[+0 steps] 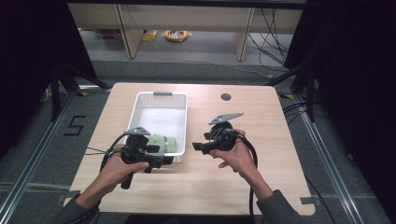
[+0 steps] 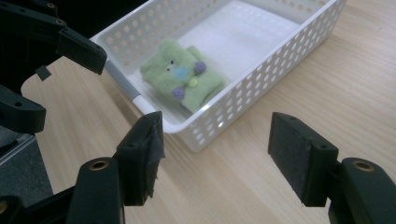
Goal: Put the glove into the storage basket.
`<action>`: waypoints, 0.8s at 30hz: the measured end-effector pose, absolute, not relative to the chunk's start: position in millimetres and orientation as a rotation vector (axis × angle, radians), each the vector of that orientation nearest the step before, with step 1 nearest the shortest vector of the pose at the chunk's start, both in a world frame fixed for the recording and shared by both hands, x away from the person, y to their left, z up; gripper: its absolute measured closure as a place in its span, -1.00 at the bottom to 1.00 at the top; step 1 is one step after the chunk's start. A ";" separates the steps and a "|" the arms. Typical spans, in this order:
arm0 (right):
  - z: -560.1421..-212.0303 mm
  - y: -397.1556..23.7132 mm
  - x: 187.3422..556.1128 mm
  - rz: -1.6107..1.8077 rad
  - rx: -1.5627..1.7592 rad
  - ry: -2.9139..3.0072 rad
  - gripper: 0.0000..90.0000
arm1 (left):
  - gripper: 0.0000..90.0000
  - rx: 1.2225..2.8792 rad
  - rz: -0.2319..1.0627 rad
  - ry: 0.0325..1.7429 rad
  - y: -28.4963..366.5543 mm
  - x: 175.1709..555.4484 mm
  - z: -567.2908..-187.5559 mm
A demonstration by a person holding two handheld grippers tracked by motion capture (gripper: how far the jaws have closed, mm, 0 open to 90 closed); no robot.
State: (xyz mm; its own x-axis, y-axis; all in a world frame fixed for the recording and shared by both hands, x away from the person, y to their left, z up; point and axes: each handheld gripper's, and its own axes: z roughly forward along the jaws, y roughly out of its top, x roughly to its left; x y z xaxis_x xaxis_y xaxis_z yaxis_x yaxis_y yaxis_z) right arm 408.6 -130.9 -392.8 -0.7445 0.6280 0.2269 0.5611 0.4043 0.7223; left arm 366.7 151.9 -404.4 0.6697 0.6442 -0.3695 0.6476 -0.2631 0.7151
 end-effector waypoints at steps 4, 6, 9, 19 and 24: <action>-394.6 -137.4 403.4 1.259 1.114 2.533 -0.20 | -0.57 1.953 0.003 0.998 148.5 362.9 -404.6; -398.0 -140.2 402.1 1.263 1.093 2.533 -0.21 | -0.57 1.955 -0.008 0.989 146.9 361.2 -405.2; -401.5 -144.1 398.5 1.287 1.108 2.532 -0.22 | -0.57 1.972 -0.003 0.971 144.0 357.6 -406.4; -410.0 -154.2 384.9 1.298 1.134 2.512 -0.24 | -0.57 1.981 0.010 0.943 134.3 348.3 -411.8; -412.4 -159.1 377.0 1.327 1.162 2.509 -0.25 | -0.57 1.976 0.019 0.933 132.1 344.7 -414.3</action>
State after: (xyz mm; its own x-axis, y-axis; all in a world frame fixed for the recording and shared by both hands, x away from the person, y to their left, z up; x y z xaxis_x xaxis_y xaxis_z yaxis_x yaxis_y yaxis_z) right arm 377.0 -159.1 -412.4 -0.7105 0.6514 0.2662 0.5868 0.3396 0.7351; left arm 344.7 132.1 -414.3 0.7126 0.6157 -0.3362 0.6012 -0.2891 0.7449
